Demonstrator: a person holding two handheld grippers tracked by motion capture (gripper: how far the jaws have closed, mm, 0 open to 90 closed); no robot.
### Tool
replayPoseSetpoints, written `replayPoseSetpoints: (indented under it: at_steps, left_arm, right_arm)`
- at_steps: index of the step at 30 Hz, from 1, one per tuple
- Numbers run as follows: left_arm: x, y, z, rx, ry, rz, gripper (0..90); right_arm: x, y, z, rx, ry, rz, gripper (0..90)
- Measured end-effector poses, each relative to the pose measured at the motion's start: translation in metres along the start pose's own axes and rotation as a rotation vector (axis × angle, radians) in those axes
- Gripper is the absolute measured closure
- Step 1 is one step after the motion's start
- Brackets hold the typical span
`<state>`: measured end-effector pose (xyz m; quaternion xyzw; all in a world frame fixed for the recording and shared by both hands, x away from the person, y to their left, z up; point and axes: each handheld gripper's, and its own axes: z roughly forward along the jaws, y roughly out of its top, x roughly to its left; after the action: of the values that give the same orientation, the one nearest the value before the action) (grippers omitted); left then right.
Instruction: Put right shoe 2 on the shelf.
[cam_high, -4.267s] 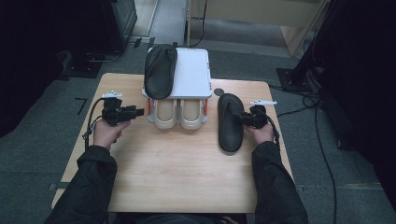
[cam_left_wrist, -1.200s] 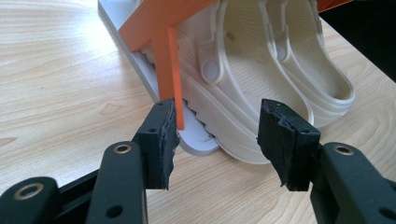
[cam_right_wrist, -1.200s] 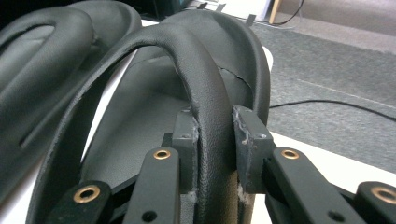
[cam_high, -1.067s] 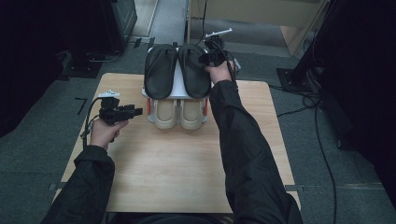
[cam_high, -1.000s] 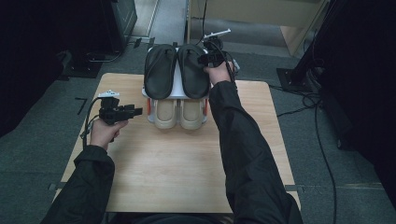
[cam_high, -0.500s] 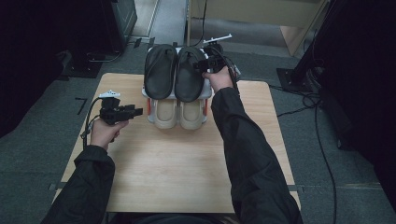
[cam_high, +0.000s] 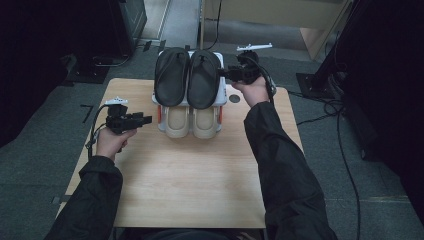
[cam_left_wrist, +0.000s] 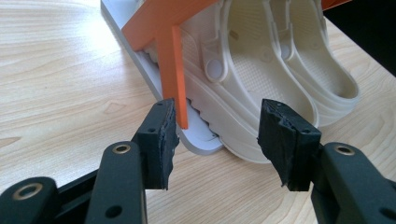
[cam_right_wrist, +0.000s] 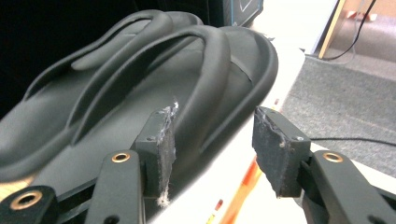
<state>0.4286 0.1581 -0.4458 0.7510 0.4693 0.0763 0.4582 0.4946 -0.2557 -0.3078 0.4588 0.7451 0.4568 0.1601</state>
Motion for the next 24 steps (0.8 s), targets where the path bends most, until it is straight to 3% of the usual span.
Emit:
replayPoseSetpoints:
  at_steps: [14,24]
  left_arm:
    - [0.000,-0.003,0.001,0.005,0.008,-0.002,44.2]
    - [-0.002,-0.006,0.004,0.013,0.005,0.019,40.6]
  right_arm:
    - [-0.017,-0.045,-0.019,-0.031,0.011,-0.034,49.0]
    - [-0.022,-0.081,-0.025,-0.014,0.025,-0.049,48.7]
